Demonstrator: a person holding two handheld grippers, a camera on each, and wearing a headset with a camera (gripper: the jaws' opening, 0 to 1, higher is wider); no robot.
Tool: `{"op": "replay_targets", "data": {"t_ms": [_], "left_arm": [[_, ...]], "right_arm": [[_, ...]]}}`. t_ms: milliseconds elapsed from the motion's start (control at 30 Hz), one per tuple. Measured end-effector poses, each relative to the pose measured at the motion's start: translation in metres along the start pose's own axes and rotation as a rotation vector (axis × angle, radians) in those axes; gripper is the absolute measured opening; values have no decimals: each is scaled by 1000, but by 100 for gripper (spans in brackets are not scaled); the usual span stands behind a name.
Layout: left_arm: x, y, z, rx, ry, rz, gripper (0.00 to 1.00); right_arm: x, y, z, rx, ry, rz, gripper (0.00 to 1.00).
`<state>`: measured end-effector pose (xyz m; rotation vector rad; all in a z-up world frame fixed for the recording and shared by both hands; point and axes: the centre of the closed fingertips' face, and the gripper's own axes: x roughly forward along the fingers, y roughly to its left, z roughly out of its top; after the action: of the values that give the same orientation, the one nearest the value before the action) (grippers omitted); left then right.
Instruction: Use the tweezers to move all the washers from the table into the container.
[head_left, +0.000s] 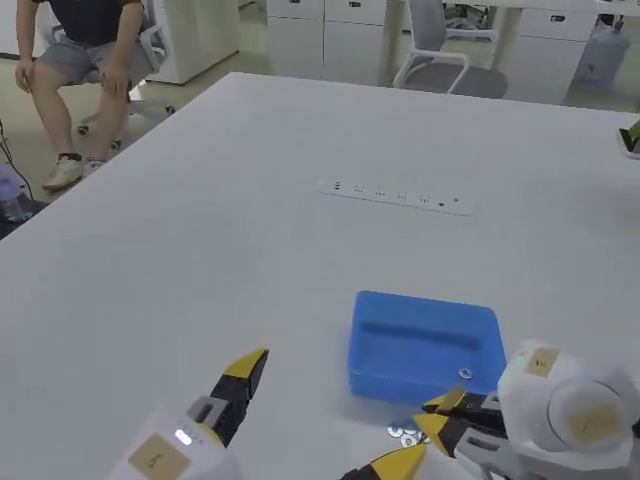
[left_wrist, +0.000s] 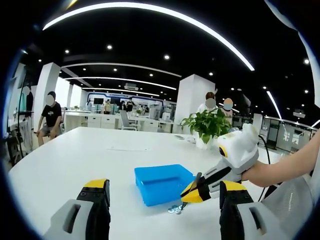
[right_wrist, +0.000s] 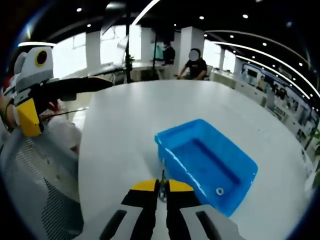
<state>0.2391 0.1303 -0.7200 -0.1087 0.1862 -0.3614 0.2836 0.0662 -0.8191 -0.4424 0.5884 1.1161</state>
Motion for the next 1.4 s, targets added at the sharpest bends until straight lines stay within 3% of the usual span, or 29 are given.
{"op": "replay_targets", "data": {"t_ms": [67,133,333,733,900,1133,1400], "left_arm": [[0,0,0,0,-2,-1,93],[0,0,1,4,-4,3,93],[0,-1,1,4,-4,1,93],[-1,1,3,1,-9,11,93],[-1,0,2,7,-2,11,93],[0,1,1,6,0,11,93],[0,1,0,10,6,11,92]], "right_arm": [[0,-1,1,21,1,2,2],[1,-4,1,93,-7,1,2],[-2,-12,-1,157,10,14,3],[-30,-14,32,235,-41,82,3],[-44,-21,45,258,-54,103,3],[-50,-46,60,330,-98,95,3],[-37,-76,62,404,-95,61,3]]}}
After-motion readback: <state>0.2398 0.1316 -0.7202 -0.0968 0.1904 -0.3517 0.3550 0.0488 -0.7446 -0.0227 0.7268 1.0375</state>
